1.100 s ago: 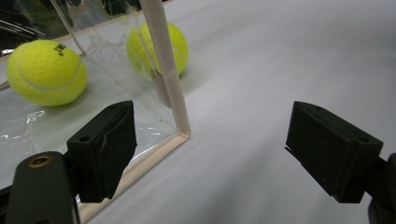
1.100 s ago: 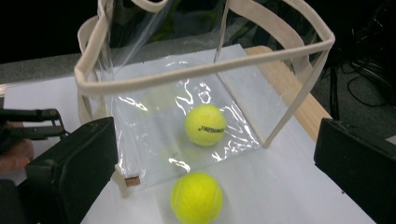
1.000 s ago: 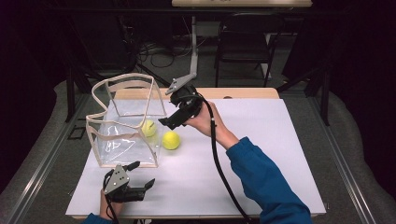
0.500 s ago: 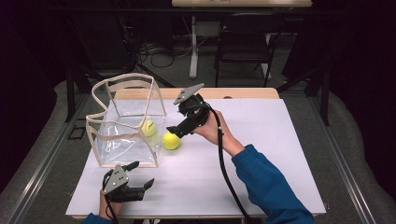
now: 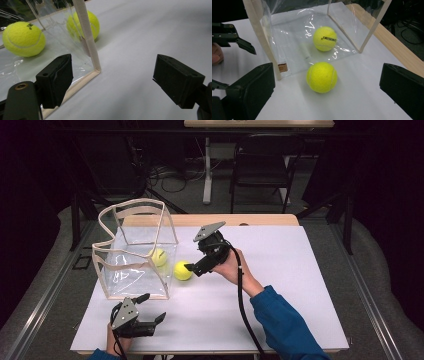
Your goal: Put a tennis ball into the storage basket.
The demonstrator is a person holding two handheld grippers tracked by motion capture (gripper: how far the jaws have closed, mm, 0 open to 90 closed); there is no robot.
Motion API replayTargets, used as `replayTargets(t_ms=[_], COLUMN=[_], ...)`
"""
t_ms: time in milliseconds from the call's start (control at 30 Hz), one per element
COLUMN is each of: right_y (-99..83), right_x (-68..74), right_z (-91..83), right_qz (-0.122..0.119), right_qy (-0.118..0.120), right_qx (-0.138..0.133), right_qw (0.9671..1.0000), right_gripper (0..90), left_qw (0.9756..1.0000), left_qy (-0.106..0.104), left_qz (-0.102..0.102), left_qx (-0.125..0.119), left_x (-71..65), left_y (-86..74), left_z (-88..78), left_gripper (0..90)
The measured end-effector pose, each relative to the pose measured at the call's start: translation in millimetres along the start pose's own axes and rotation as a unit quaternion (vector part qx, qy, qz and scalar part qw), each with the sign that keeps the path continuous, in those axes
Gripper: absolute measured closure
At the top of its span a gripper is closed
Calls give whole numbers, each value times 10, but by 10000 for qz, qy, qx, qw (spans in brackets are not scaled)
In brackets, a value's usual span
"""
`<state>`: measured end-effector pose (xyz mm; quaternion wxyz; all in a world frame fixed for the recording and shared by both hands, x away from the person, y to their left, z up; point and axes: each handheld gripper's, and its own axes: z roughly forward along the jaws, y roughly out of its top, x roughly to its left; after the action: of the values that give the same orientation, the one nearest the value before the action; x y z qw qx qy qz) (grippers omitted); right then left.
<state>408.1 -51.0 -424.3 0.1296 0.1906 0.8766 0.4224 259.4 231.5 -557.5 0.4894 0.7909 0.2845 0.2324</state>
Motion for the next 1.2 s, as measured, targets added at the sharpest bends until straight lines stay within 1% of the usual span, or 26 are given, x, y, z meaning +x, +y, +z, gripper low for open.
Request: replayTargets(t_ms=[67,233,367,500,600,833,933,1033,1133,1200], right_y=[-42,-148,-209,-249,-273,-372,-393,-398,-399,-399], right_x=[0,-5,-20,-19,-13,-22,-33,-44,-49,-50], right_z=[10,42,54,69,102,225,266,298,344,380], right_qz=[30,73,144,154,153,238,259,286,298,311], right_qy=[26,-17,-17,-23,-52,14,65,80,73,42], right_qx=[6,74,84,110,165,317,320,339,356,416], right_qw=[10000,9999,9999,9998,9997,9992,9991,9990,9989,9986], right_gripper=[0,0,0,0,0,0,0,0,0,0], left_qw=[10000,10000,10000,10000,10000,10000,10000,10000,10000,10000], left_qy=[20,21,39,36,39,33,31,29,23,24], left_qz=[2,-2,3,10,25,25,40,4,3,3], left_qx=[4,23,34,27,55,48,44,53,62,64], left_x=[-3,-8,-11,-10,-10,-11,-14,-12,-7,-10], left_y=[0,-3,-1,1,-3,-3,1,-3,-5,-5], left_z=[-6,13,12,13,13,16,18,22,25,26], left_gripper=[162,161,161,161,162,162,162,161,161,162])
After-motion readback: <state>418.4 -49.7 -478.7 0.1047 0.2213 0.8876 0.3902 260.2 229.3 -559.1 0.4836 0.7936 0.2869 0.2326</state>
